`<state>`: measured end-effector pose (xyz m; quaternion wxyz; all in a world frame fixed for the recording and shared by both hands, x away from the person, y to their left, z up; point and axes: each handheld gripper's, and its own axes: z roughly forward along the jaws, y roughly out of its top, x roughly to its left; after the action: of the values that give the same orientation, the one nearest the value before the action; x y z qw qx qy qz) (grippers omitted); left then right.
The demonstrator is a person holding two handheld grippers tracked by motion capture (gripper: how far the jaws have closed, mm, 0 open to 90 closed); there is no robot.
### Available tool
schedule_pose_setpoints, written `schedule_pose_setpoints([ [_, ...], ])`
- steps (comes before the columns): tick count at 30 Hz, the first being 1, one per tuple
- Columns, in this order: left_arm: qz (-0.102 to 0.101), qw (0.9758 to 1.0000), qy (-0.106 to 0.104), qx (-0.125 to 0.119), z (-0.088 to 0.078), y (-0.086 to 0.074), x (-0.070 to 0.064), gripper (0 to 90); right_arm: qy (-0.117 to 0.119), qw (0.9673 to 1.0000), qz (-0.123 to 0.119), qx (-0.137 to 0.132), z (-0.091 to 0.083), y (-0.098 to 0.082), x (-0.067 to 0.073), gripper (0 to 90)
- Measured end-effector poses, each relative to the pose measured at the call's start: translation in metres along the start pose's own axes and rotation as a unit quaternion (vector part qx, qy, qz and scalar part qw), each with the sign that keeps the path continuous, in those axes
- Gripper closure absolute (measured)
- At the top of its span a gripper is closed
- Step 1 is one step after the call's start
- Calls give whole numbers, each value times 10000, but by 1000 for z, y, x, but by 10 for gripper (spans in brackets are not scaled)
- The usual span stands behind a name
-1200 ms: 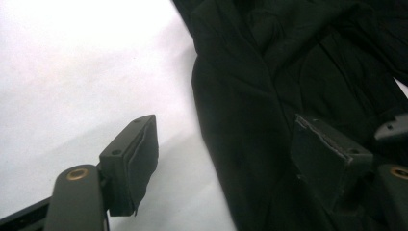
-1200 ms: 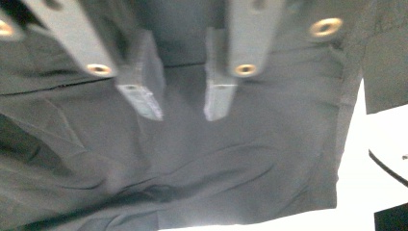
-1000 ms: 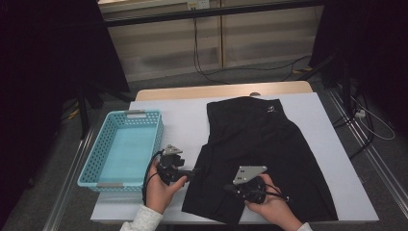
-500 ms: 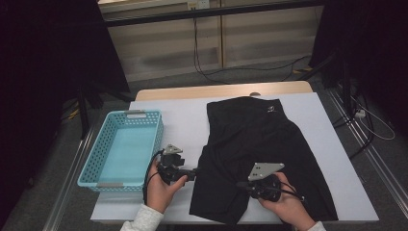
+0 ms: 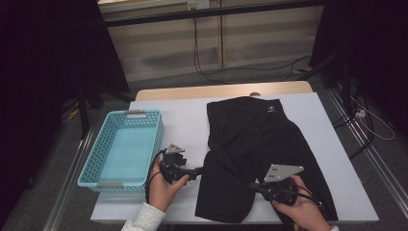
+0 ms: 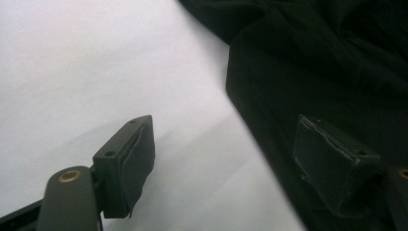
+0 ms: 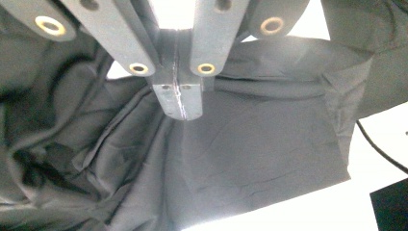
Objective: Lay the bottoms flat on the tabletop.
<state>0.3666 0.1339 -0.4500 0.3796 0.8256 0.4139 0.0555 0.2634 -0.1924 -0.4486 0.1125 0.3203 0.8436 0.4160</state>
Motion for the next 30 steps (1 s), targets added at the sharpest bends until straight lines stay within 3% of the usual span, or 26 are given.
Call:
schedule_pose_setpoints([
  [10, 136, 9998, -87, 105, 10, 0, -8, 249, -102, 9997, 41, 204, -7, -15, -3, 900],
  [26, 407, 9990, -152, 88, 29, 11, -26, 292, -267, 9994, 148, 168, -20, -27, -4, 900],
  [28, 469, 9986, -194, 115, 31, 13, -28, 316, -281, 9994, 173, 142, -21, -28, -3, 900],
  [30, 408, 9989, -232, 91, 34, 14, -31, 352, -300, 9993, 191, 103, -22, -30, -3, 900],
])
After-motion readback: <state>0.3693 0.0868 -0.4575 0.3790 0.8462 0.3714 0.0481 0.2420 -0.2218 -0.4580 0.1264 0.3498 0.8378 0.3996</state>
